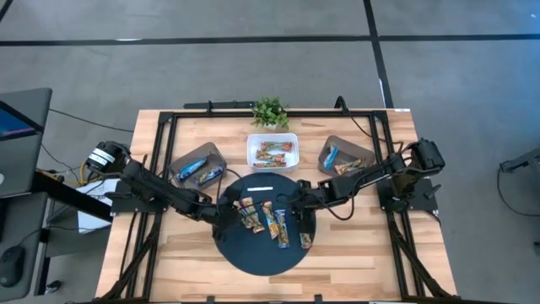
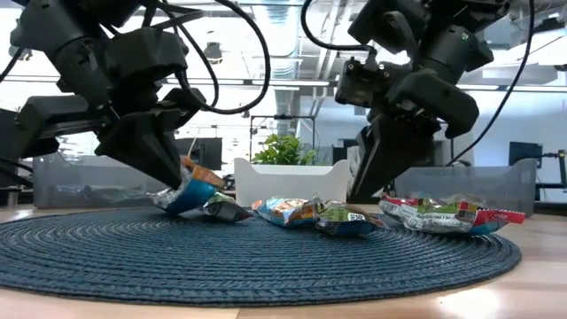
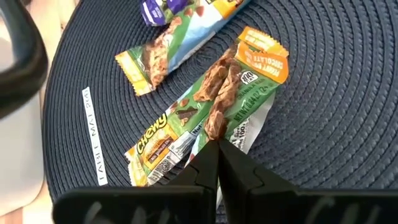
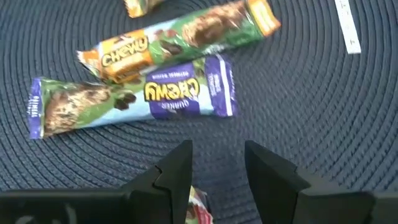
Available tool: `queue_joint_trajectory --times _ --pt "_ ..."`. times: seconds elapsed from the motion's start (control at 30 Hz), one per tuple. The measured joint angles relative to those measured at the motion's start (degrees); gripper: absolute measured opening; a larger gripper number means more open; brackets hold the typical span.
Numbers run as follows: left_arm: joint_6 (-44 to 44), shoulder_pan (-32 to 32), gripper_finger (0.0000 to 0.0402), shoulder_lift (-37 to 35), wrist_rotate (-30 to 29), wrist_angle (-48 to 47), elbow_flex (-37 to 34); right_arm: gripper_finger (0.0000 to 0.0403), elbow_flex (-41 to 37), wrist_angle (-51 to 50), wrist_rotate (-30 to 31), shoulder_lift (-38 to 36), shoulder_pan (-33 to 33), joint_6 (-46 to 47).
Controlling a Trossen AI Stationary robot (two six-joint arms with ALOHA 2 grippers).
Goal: Pick and place Granola Bars by type
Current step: Put the yellow granola bar into the right black bin
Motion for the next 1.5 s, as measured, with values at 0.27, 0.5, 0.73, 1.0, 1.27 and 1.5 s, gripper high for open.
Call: queue_joint_trajectory --times 0.27,0.5,0.73,1.0,1.27,1.5 --pt "1.8 0.48 0.0002 0.02 -0.02 1.41 0.0 0.0138 1.49 0.19 -0.5 6.42 -2.11 -0.01" --pt "7.56 1.64 0.0002 0.02 0.44 7.14 0.0 0.0138 3.8 -1.54 -3.15 8.19 -4.21 -0.06" --pt "12.43 5.09 0.0001 0.04 0.52 16.96 0.0 0.0138 3.7 -1.44 -2.86 7.79 -3.61 -0.06" --pt "16.9 9.43 0.0002 0.04 7.41 26.07 0.0 0.0138 3.65 -1.44 -2.99 7.85 -3.66 -0.06" --pt "20.68 11.6 0.0076 8.45 11.3 35.26 0.02 0.0138 3.61 -1.43 -2.99 7.91 -3.66 -0.06" --pt "22.11 10.81 0.0161 11.07 -5.21 36.9 1.22 0.0138 3.59 -1.55 -3.04 7.91 -3.64 -2.08"
